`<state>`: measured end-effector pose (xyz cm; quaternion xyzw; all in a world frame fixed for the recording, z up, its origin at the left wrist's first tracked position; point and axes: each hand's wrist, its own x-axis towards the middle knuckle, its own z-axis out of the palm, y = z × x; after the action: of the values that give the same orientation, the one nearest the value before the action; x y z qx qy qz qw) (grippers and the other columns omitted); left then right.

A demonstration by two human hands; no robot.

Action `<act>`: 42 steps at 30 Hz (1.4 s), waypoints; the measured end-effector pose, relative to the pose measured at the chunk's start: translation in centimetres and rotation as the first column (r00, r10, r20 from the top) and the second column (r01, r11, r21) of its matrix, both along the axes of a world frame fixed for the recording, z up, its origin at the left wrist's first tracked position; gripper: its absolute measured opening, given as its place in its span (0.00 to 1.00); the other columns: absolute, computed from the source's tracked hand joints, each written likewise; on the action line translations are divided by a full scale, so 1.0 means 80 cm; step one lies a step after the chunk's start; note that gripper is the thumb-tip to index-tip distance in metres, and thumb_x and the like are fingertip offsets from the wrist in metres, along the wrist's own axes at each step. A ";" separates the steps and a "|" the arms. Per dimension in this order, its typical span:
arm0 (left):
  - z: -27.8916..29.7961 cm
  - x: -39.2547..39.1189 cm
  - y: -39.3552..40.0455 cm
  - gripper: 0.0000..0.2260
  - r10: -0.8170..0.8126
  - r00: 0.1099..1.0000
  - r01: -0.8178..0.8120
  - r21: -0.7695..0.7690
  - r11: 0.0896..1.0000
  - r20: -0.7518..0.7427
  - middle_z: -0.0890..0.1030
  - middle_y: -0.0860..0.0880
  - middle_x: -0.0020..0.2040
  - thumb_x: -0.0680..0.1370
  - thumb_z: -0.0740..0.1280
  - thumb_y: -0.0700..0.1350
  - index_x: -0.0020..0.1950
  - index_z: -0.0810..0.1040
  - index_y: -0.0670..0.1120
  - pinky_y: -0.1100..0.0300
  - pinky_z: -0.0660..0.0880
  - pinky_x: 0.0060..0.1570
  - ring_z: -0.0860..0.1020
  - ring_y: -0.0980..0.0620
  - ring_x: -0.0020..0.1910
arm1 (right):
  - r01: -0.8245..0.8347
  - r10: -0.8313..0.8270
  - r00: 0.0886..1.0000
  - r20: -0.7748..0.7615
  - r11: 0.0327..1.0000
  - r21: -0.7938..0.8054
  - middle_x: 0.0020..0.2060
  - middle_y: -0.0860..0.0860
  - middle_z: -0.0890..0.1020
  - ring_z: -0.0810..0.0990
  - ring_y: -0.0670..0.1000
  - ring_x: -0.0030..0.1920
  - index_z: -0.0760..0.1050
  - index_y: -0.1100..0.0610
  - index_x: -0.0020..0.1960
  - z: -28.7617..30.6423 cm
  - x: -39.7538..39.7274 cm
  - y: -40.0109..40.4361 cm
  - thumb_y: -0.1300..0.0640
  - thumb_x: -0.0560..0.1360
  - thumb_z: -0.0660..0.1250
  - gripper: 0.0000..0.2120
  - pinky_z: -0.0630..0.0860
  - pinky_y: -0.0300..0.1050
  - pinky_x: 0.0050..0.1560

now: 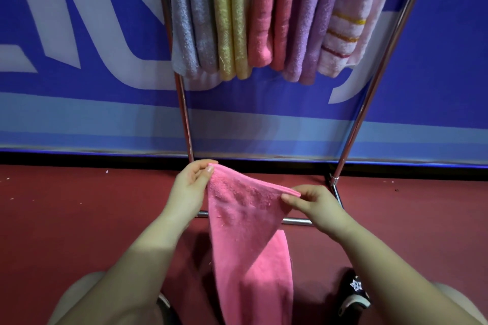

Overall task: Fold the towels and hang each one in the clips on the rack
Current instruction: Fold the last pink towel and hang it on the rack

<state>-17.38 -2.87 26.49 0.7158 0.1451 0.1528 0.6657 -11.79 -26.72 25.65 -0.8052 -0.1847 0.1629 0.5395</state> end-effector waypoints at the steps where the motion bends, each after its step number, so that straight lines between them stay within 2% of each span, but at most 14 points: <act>1: 0.008 -0.002 0.001 0.07 0.006 1.000 -0.006 0.015 1.000 0.013 0.81 0.46 0.46 0.79 0.60 0.37 0.51 0.77 0.44 0.63 0.74 0.49 0.78 0.55 0.43 | 0.000 0.000 1.000 -0.001 0.998 0.055 0.32 0.50 0.82 0.78 0.43 0.34 0.80 0.58 0.37 0.015 -0.001 -0.001 0.63 0.73 0.68 0.07 0.74 0.33 0.41; 5: 0.076 -0.001 0.002 0.08 -0.021 0.995 0.014 0.073 0.997 0.095 0.80 0.52 0.43 0.80 0.59 0.37 0.49 0.77 0.47 0.74 0.73 0.42 0.78 0.64 0.39 | 0.050 -0.055 0.998 0.017 0.981 0.185 0.31 0.45 0.82 0.76 0.40 0.35 0.81 0.59 0.38 0.098 0.006 -0.004 0.63 0.73 0.68 0.06 0.74 0.32 0.42; 8: 0.147 0.001 0.001 0.09 -0.024 0.982 0.002 0.115 0.993 0.185 0.80 0.53 0.42 0.80 0.59 0.38 0.47 0.77 0.49 0.69 0.74 0.45 0.78 0.62 0.38 | 0.046 -0.065 0.996 0.065 0.962 0.268 0.33 0.49 0.83 0.78 0.43 0.35 0.81 0.63 0.43 0.182 0.007 -0.004 0.64 0.73 0.68 0.04 0.77 0.35 0.43; 10: 0.198 -0.001 -0.002 0.10 -0.032 0.971 0.003 0.123 0.992 0.238 0.80 0.52 0.41 0.80 0.60 0.39 0.46 0.78 0.51 0.63 0.74 0.47 0.77 0.60 0.38 | 0.039 -0.070 0.994 0.086 0.947 0.320 0.30 0.48 0.84 0.80 0.42 0.33 0.82 0.60 0.42 0.240 0.004 -0.008 0.63 0.73 0.68 0.04 0.80 0.36 0.42; 12: 0.251 -0.007 -0.007 0.10 -0.062 0.960 0.037 0.095 0.995 0.273 0.80 0.50 0.40 0.80 0.59 0.40 0.46 0.78 0.50 0.65 0.76 0.43 0.77 0.59 0.36 | 0.013 -0.063 0.988 0.142 0.944 0.329 0.31 0.49 0.84 0.81 0.44 0.33 0.82 0.58 0.41 0.297 -0.003 -0.016 0.60 0.71 0.69 0.04 0.80 0.38 0.41; 14: 0.305 -0.016 -0.015 0.10 -0.109 0.950 0.089 0.082 0.993 0.292 0.80 0.49 0.40 0.81 0.58 0.41 0.47 0.79 0.49 0.66 0.76 0.38 0.78 0.58 0.36 | -0.004 -0.070 0.977 0.202 0.939 0.344 0.30 0.49 0.83 0.80 0.44 0.31 0.82 0.58 0.40 0.349 -0.012 -0.026 0.58 0.70 0.69 0.05 0.79 0.39 0.38; 18: 0.401 -0.035 -0.029 0.11 -0.275 0.911 0.302 -0.045 0.952 0.307 0.81 0.45 0.47 0.81 0.57 0.41 0.55 0.78 0.42 0.61 0.78 0.44 0.78 0.52 0.45 | -0.007 -0.108 0.969 0.222 0.887 0.461 0.23 0.50 0.74 0.71 0.42 0.22 0.81 0.59 0.34 0.436 -0.034 -0.045 0.57 0.71 0.67 0.10 0.70 0.32 0.23; 22: 0.456 -0.050 -0.038 0.13 -0.398 0.856 0.459 -0.131 0.878 0.330 0.80 0.45 0.49 0.81 0.57 0.42 0.58 0.77 0.40 0.61 0.76 0.50 0.77 0.53 0.46 | -0.065 -0.048 0.979 0.200 0.850 0.522 0.27 0.51 0.77 0.73 0.43 0.25 0.83 0.59 0.37 0.485 -0.046 -0.056 0.52 0.64 0.68 0.11 0.73 0.32 0.28; 24: 0.464 -0.052 -0.040 0.12 -0.365 0.878 0.407 -0.082 0.910 0.311 0.81 0.46 0.48 0.81 0.57 0.42 0.56 0.78 0.41 0.62 0.76 0.48 0.77 0.54 0.44 | -0.059 -0.053 0.976 0.210 0.867 0.495 0.26 0.48 0.79 0.74 0.43 0.25 0.81 0.59 0.40 0.493 -0.046 -0.058 0.53 0.68 0.68 0.09 0.73 0.32 0.28; 27: 0.455 -0.050 -0.040 0.08 -0.223 0.946 0.189 0.160 0.969 0.236 0.81 0.47 0.45 0.80 0.59 0.43 0.52 0.78 0.45 0.62 0.76 0.45 0.78 0.54 0.44 | 0.029 -0.128 0.953 0.273 0.940 0.339 0.25 0.46 0.78 0.74 0.40 0.23 0.79 0.61 0.42 0.481 -0.036 -0.056 0.56 0.73 0.68 0.08 0.73 0.31 0.26; 30: 0.429 -0.048 -0.038 0.08 -0.189 0.971 0.147 0.254 0.956 0.148 0.79 0.48 0.43 0.81 0.59 0.43 0.48 0.77 0.45 0.61 0.76 0.44 0.76 0.54 0.42 | 0.126 -0.197 0.936 0.292 0.961 0.246 0.31 0.51 0.76 0.73 0.41 0.26 0.78 0.62 0.47 0.445 -0.019 -0.053 0.55 0.71 0.71 0.10 0.75 0.33 0.28; 33: 0.387 -0.049 -0.040 0.09 -0.205 0.977 0.200 0.080 0.977 0.054 0.81 0.49 0.38 0.80 0.59 0.41 0.46 0.79 0.44 0.68 0.77 0.35 0.77 0.57 0.37 | 0.159 -0.209 0.960 0.187 0.954 0.253 0.31 0.51 0.75 0.74 0.41 0.25 0.74 0.59 0.40 0.392 -0.011 -0.049 0.57 0.71 0.72 0.08 0.75 0.35 0.27; 37: 0.314 -0.047 -0.048 0.11 -0.100 0.994 0.095 -0.103 0.990 -0.044 0.79 0.55 0.24 0.80 0.60 0.39 0.40 0.78 0.45 0.72 0.69 0.26 0.74 0.64 0.24 | 0.230 -0.258 0.962 0.092 0.944 0.238 0.28 0.49 0.74 0.73 0.39 0.24 0.74 0.58 0.40 0.320 -0.017 -0.039 0.58 0.71 0.72 0.07 0.73 0.32 0.24; 42: 0.247 -0.050 -0.079 0.08 0.051 0.997 -0.069 -0.390 0.918 -0.056 0.79 0.55 0.25 0.79 0.61 0.40 0.43 0.79 0.45 0.71 0.70 0.25 0.74 0.62 0.23 | 0.468 -0.491 0.871 -0.010 0.824 0.319 0.30 0.55 0.75 0.73 0.49 0.30 0.71 0.58 0.34 0.254 -0.036 -0.014 0.57 0.71 0.72 0.13 0.76 0.39 0.28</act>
<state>-21.36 -9.22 46.28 0.5666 0.2096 0.1248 0.7870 -14.67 -27.82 45.97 -0.7358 -0.0192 -0.0384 0.6759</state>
